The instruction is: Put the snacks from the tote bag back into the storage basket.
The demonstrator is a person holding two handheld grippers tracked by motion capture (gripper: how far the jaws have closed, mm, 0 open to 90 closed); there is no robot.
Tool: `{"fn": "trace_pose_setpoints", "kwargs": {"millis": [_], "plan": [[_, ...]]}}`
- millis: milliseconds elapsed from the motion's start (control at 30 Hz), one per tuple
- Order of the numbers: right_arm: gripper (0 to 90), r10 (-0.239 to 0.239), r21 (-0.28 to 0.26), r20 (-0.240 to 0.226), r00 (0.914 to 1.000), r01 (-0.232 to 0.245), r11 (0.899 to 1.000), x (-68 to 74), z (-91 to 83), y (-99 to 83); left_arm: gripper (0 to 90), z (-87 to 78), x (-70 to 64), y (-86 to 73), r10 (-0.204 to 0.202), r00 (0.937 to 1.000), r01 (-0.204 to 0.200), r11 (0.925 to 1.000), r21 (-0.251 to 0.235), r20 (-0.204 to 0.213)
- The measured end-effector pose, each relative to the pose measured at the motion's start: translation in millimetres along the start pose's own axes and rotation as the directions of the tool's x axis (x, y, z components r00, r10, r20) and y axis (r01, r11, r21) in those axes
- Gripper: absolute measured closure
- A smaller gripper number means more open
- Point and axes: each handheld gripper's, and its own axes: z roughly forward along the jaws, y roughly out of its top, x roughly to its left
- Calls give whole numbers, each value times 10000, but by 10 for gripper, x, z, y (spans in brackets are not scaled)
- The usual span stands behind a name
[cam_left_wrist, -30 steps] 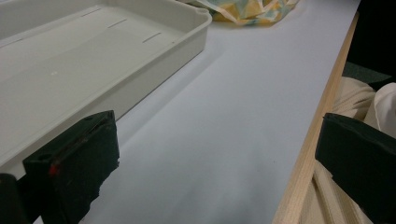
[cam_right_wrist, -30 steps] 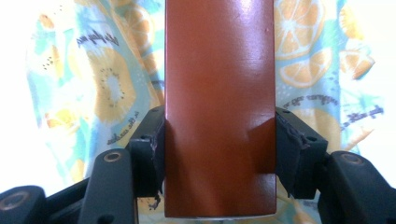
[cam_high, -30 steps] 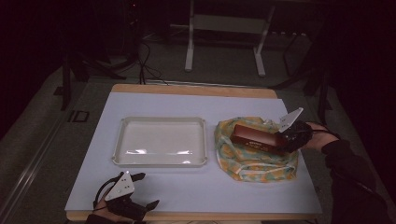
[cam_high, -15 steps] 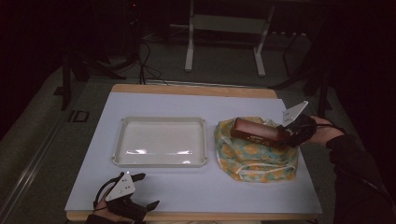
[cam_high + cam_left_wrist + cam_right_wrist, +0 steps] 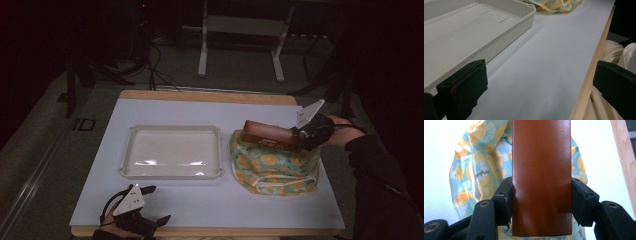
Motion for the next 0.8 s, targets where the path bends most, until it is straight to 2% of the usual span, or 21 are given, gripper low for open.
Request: {"fn": "trace_pose_setpoints", "kwargs": {"millis": [367, 633, 800], "plan": [[429, -395, 55, -14, 9992, 395, 9992, -54, 36, 301, 0, 1, -2, -1, 48, 10000, -48, 10000, 29, 44], [429, -857, 178, -161, 9962, 859, 9961, -48, 145, 508, 0, -3, -4, -2, 72, 9999, -72, 10000, 13, 71], [429, -1099, 49, -237, 9937, 1101, 9939, -35, 186, 645, 0, -7, -8, -2, 84, 9999, -84, 10000, -20, 98]]}}
